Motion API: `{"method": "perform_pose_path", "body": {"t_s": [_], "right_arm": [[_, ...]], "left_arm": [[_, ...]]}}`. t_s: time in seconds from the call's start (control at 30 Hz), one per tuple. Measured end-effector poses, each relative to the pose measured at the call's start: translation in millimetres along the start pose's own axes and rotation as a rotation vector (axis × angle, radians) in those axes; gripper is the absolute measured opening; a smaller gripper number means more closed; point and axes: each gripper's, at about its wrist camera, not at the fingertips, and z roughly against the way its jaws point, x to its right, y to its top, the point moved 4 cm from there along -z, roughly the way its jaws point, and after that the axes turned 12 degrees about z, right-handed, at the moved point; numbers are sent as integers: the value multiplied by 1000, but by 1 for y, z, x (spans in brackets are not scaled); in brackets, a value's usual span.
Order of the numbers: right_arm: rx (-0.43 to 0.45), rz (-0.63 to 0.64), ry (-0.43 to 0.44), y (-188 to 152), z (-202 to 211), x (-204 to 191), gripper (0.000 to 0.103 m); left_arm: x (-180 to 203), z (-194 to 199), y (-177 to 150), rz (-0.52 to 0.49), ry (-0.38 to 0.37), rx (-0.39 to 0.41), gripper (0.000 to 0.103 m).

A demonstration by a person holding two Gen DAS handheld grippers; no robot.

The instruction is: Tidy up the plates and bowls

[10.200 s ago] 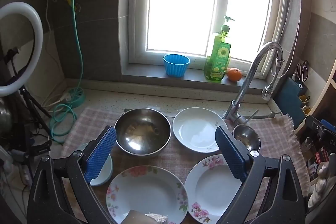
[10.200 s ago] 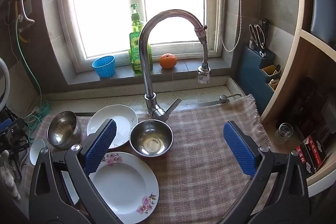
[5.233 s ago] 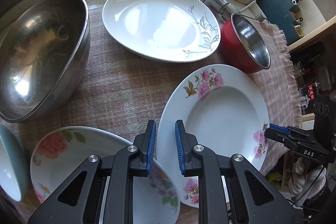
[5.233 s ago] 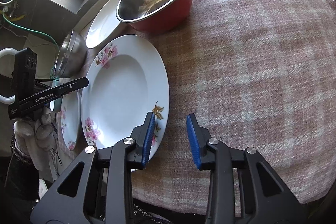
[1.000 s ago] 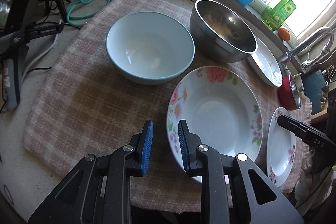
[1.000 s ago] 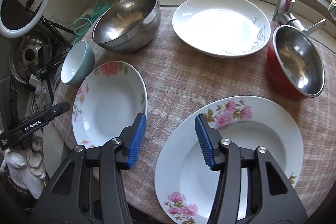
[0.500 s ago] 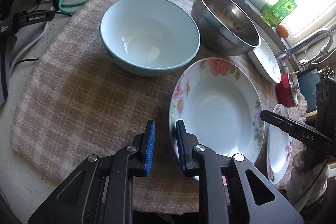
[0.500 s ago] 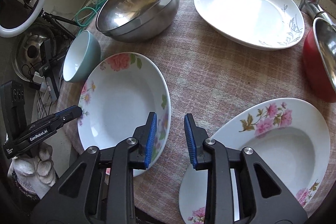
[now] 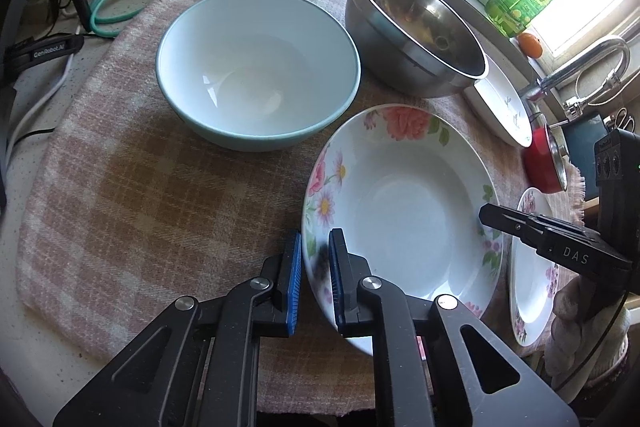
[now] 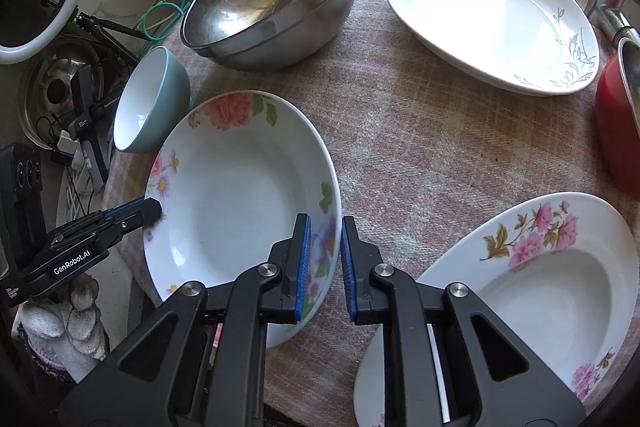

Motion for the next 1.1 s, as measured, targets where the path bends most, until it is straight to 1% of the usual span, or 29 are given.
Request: {"method": "perform_pose_path", "body": {"t_s": [0.07,0.33,0.57,0.8,1.1], "right_arm": [[-1,1,-3,0,0,1,15],[5,6,-15,-3,4,1,15],[31,-18,-14,-6,20,9,15],[56,-55,-18,-15,42,23,15],[80,-117,-34,-39,73,50,15]], "left_arm": [[2,-1,1,-6,10,2,12],[3,2,2,1,1,0,12],[12,7,0,-13,-6,1,12],[31,13,-2,-30,-31,2,12],[67,23,-7,-90,-80,8,12]]}}
